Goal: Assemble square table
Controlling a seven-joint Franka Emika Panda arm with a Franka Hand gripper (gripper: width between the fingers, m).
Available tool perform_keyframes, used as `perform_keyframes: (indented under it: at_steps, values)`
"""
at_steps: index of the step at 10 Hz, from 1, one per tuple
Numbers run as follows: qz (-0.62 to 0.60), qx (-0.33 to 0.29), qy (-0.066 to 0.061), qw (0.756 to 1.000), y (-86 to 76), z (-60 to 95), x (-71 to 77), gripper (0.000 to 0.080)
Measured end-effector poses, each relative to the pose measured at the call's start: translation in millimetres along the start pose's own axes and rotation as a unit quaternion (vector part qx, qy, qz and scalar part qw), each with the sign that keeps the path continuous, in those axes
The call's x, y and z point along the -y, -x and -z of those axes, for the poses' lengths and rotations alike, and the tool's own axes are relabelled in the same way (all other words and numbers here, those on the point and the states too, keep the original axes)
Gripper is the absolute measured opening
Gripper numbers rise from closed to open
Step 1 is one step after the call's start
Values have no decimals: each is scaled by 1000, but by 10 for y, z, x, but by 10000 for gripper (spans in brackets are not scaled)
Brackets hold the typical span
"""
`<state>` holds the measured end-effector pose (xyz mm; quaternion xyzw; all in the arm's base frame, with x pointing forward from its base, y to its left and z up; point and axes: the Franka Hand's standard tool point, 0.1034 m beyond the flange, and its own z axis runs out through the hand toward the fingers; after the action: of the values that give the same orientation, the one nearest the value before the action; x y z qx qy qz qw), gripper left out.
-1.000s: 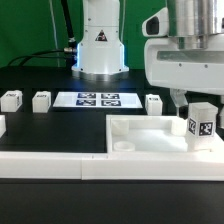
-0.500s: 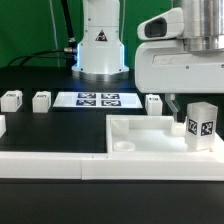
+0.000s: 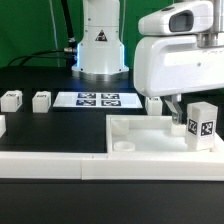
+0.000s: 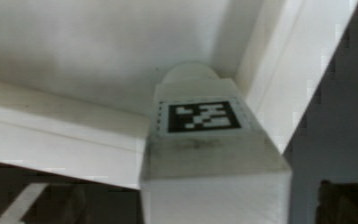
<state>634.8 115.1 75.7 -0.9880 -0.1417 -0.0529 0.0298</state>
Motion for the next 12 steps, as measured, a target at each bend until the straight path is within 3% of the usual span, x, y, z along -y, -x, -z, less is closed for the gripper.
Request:
perform_keyframes:
  at_steps: [1,2,3,4,5,7,8,9,10,12]
  values:
    - [-12,0,0,1000,1,-1,0,649]
    - [-19,0,0,1000,2,-2,-2,557]
    - [-63,0,0,998,2,-3,1,374]
    - [-97,0,0,995,2,-4,2,374]
    - [-125,0,-1,992,0,-10,-5,288]
    - [-285,0,3,958,-23,-19,-44,288]
    - [-358,0,11,934,-12,-19,-48,288]
    - [-473,8,22,881,14,-15,-50,288]
    - [-552,12,24,833,18,-21,-77,288]
    - [-664,18,9,747,46,-25,-141,290]
